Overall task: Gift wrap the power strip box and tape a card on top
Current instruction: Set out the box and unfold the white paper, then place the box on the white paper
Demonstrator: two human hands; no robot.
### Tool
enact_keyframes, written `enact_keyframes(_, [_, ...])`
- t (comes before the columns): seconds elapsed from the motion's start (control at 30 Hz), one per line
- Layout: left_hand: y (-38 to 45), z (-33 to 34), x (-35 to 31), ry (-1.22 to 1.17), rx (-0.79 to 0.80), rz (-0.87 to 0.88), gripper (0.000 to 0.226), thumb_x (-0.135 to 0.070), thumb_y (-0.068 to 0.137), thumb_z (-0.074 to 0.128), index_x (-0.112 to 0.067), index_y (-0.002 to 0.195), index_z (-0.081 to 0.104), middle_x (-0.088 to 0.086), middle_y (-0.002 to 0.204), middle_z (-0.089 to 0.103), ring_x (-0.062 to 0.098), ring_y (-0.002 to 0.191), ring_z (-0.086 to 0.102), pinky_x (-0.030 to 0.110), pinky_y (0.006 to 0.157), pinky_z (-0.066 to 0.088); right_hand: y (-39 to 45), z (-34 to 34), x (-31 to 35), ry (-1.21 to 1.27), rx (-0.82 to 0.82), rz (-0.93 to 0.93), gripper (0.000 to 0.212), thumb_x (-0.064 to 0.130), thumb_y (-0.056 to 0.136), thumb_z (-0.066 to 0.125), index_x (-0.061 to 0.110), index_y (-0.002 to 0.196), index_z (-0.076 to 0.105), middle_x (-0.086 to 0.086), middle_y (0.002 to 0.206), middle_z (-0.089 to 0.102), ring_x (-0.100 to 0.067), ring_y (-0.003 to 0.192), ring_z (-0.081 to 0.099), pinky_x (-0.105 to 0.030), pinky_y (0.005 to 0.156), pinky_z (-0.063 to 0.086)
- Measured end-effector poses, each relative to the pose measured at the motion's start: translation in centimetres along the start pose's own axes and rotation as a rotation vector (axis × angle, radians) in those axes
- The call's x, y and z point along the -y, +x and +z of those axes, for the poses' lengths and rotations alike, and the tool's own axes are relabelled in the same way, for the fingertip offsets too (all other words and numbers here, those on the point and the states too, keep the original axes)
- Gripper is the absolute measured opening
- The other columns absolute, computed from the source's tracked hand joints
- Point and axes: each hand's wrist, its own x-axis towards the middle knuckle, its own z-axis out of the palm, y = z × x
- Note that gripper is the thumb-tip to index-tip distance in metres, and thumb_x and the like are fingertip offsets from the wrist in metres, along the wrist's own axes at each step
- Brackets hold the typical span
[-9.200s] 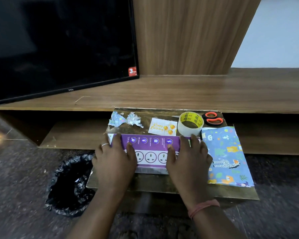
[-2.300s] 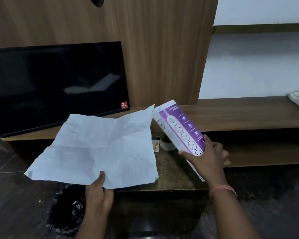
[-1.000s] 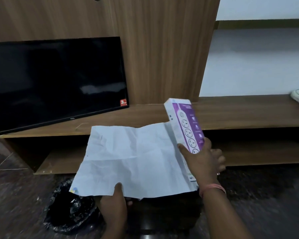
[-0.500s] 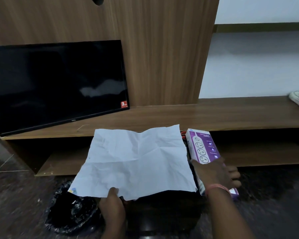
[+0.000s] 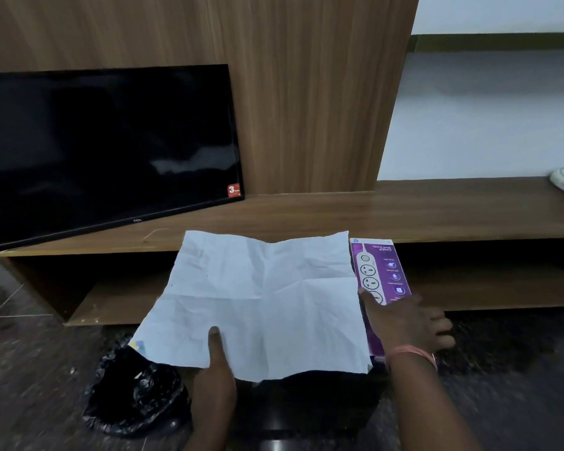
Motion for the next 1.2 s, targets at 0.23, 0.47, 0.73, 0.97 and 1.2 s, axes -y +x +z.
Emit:
enact_keyframes(0.23, [-1.1,-3.3,-3.3,0.423,0.570,-0.051,0.083,-0.104,0.059,0.038,-0.025,0.065,0.064,0.002,0.083,0.064,0.015,0.064,0.056,0.027,0.070,0.044,-0.1,0.4,1.5,0.011,-0.092,-0.174,0.075,0.073,0.088,0.049,0.008,0.125,0.055,-0.023,0.126,0.047,-0.041,0.123,0.036,-0.050,0.102,0.029])
enact_keyframes(0.47, [0.3,-1.8,-8.3,0.556,0.756,0.097,0.086,-0.083,0.086,0.044,-0.003,0.086,0.076,0.011,0.083,0.077,0.017,0.060,0.062,0.024,0.053,0.041,-1.1,2.2,4.2,-0.012,-0.114,-0.347,0.072,0.073,0.087,0.052,0.009,0.119,0.060,-0.022,0.124,0.050,-0.041,0.120,0.039,-0.052,0.098,0.031])
enact_keyframes(0.73, [3.8,4.0,-6.6,0.042,0.610,0.339,0.020,-0.037,0.104,0.053,-0.029,0.115,0.067,-0.002,0.122,0.069,0.019,0.106,0.070,0.042,0.094,0.059,-1.0,3.1,5.6,0.031,-0.048,-0.279,0.075,0.073,0.079,0.064,0.007,0.114,0.062,-0.020,0.126,0.049,-0.040,0.124,0.037,-0.051,0.101,0.029])
enact_keyframes(0.97, [4.0,4.4,-6.3,-0.025,0.610,0.308,0.018,-0.038,0.104,0.053,-0.032,0.118,0.063,-0.004,0.123,0.067,0.017,0.106,0.071,0.040,0.095,0.059,-0.3,2.6,6.1,0.154,0.053,-0.219,0.044,0.062,0.081,0.070,0.022,0.102,0.070,-0.014,0.126,0.053,-0.039,0.126,0.038,-0.049,0.103,0.027])
enact_keyframes(1.2, [3.7,4.2,-6.3,-0.110,0.612,0.255,0.037,-0.059,0.091,0.062,-0.035,0.119,0.061,-0.003,0.126,0.066,0.018,0.105,0.073,0.043,0.093,0.060,-1.6,0.7,6.9,0.761,0.158,-0.474,0.018,0.017,0.085,0.075,0.016,0.092,0.058,0.012,0.083,0.059,-0.018,0.087,0.062,-0.029,0.074,0.041])
